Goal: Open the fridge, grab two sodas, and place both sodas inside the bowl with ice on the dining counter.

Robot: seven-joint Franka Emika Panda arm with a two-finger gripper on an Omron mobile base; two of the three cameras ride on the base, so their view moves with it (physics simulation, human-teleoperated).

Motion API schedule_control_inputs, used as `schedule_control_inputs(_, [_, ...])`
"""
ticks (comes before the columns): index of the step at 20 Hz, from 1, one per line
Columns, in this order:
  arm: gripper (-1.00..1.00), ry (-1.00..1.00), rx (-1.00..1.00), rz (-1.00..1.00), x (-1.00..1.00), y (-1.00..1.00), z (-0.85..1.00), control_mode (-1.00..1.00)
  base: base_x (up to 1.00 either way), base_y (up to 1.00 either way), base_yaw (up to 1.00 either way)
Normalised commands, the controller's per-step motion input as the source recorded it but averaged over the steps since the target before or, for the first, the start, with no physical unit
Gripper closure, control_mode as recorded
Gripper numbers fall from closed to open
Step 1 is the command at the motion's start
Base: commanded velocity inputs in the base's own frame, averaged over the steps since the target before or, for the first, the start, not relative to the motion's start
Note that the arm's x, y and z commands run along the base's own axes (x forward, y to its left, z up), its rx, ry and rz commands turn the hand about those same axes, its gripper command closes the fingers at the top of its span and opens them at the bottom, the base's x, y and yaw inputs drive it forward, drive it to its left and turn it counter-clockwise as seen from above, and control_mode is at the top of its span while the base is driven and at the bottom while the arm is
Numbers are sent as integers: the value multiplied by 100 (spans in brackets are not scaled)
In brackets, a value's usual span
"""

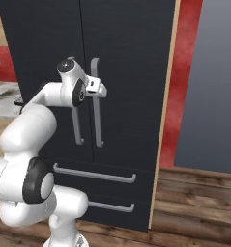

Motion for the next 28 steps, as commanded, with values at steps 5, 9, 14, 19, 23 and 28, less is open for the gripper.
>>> schedule_control_inputs(5, [-100, 0, 0, 0, 39, -3, 0, -100, 0, 0, 0])
schedule_control_inputs(9, [-100, 0, 0, 0, 47, -15, 0, -100, 0, 0, 0])
schedule_control_inputs(14, [-100, 0, 0, 0, 45, -15, 0, -100, 0, 0, 0])
schedule_control_inputs(19, [-100, 0, 0, 0, 42, -4, 0, -100, 0, 0, 0])
schedule_control_inputs(23, [-100, 0, 0, 0, 27, 0, -3, -100, 0, 0, 0])
schedule_control_inputs(28, [-100, -4, 0, 0, 27, 0, -14, -100, 0, 0, 0])
